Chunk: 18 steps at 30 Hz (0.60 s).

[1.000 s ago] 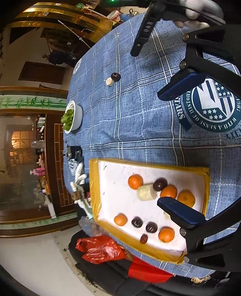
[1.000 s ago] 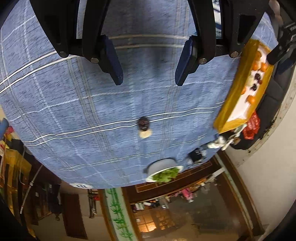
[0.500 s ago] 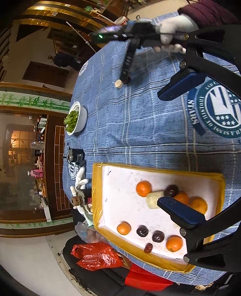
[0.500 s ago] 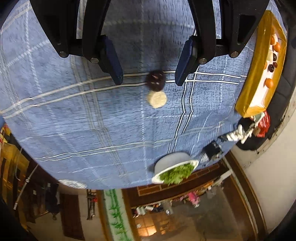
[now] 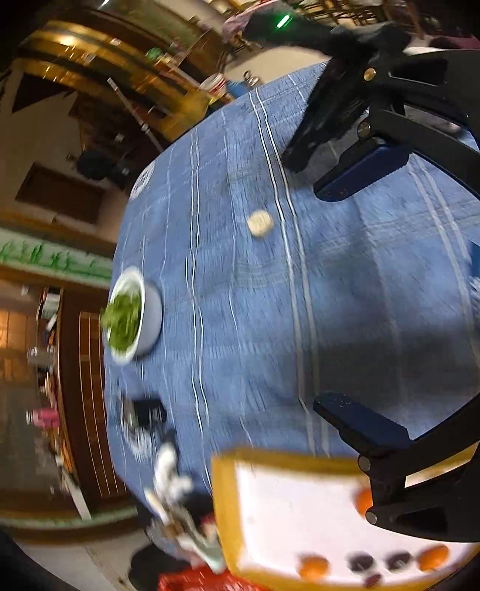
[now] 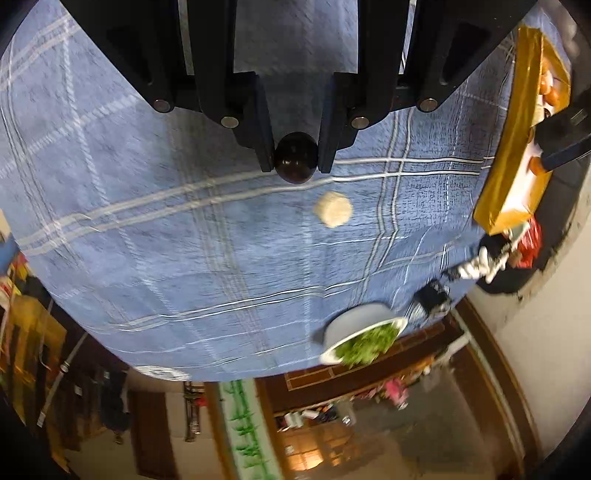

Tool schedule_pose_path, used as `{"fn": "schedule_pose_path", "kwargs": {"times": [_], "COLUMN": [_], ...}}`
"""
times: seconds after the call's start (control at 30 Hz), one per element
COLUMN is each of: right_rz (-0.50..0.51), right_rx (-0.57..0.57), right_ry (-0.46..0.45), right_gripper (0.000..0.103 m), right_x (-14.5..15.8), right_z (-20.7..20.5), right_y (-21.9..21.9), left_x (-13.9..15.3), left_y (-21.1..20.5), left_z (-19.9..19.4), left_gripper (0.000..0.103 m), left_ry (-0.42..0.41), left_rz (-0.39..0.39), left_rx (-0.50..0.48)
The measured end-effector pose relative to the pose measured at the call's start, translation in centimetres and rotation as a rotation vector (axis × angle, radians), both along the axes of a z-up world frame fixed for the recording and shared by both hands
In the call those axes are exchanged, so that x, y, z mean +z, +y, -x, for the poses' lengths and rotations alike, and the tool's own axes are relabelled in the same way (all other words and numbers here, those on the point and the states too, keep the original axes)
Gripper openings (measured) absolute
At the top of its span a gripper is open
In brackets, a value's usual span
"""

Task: Organize fruits
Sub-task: 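Grasp a white yam slice with the left tool while the right tool grasps a dark plum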

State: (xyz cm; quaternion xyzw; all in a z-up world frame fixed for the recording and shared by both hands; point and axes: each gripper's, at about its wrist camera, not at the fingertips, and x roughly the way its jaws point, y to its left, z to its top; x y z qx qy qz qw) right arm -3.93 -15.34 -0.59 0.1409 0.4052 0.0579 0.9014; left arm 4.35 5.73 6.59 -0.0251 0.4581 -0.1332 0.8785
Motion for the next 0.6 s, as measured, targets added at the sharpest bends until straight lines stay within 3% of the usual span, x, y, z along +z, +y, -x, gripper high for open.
{"fn": "schedule_pose_path", "kwargs": {"times": [0.13, 0.3, 0.5, 0.57, 0.6], "right_rz": [-0.112, -0.186, -0.202, -0.184, -0.174], "right_rx": [-0.073, -0.128, -0.129, -0.120, -0.118], "right_ry": [-0.011, -0.001, 0.014, 0.010, 0.008], "right_gripper": [0.026, 0.026, 0.026, 0.027, 0.027], "right_x": [0.2, -0.1, -0.2, 0.0, 0.0], "right_z": [0.6, 0.4, 0.1, 0.1, 0.0], "right_y": [-3.2, -5.9, -6.3, -5.8, -5.7], "left_x": [-1.5, -3.3, -6.1, -6.9, -6.8], "left_y": [-4.4, -8.6, -10.3, -10.5, -10.4], "left_z": [-2.5, -4.9, -7.1, -7.3, -7.2], "left_gripper": [0.098, 0.093, 0.073, 0.058, 0.044], "left_ry": [-0.014, -0.045, -0.008, -0.002, -0.020], "left_rz": [-0.014, -0.109, -0.155, -0.190, -0.189], "left_rx": [-0.096, -0.150, -0.182, -0.182, -0.182]}}
